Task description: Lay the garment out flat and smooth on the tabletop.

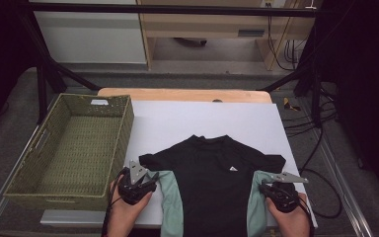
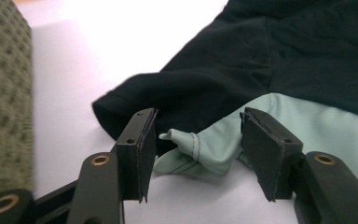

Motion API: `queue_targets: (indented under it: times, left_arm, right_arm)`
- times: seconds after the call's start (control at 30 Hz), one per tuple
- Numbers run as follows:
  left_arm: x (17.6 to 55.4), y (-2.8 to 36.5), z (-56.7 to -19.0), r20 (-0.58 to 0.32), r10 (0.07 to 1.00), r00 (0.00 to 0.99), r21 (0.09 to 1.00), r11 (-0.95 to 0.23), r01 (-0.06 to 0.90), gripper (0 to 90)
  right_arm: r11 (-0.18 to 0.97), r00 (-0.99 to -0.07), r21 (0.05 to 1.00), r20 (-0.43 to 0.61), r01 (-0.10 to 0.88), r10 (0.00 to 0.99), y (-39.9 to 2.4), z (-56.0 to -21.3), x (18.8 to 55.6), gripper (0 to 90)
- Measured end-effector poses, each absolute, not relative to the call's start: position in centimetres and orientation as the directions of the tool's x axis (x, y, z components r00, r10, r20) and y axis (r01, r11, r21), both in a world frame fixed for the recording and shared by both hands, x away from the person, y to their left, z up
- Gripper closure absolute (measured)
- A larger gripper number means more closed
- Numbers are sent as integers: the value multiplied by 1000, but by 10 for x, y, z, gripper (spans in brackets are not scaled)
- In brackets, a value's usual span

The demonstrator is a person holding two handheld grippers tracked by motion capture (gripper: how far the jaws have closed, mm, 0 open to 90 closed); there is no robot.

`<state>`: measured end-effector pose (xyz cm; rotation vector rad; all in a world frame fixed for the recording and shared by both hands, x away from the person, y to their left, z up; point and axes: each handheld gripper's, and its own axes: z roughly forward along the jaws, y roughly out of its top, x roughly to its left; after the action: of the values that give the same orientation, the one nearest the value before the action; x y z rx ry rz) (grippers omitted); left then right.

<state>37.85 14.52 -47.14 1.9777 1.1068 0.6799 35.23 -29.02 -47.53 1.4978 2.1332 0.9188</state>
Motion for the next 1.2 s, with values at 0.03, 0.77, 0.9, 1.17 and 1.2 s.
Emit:
queue_targets:
  times: [0.03,0.77,0.9,1.17,1.2]
  left_arm:
    - [379,144,-474,89,870,484,810,-347,473,451]
    - [347,150,-479,59,866,497,811,-332,482,845]
    - [344,153,-478,55,871,489,814,-323,483,840]
    - [342,154,-475,53,867,495,830,-313,461,798]
    - [342,154,-474,50,866,497,833,-311,457,792]
  right_arm:
    - [220,-363,696,63,684,930,-290,-475,352,859]
    - [228,-374,697,63,680,925,-290,-476,353,857]
    - [227,-376,697,65,680,924,-290,-476,353,856]
    - [218,-374,706,71,673,925,-291,-474,352,834]
    - [215,-375,714,70,666,924,-292,-473,351,828]
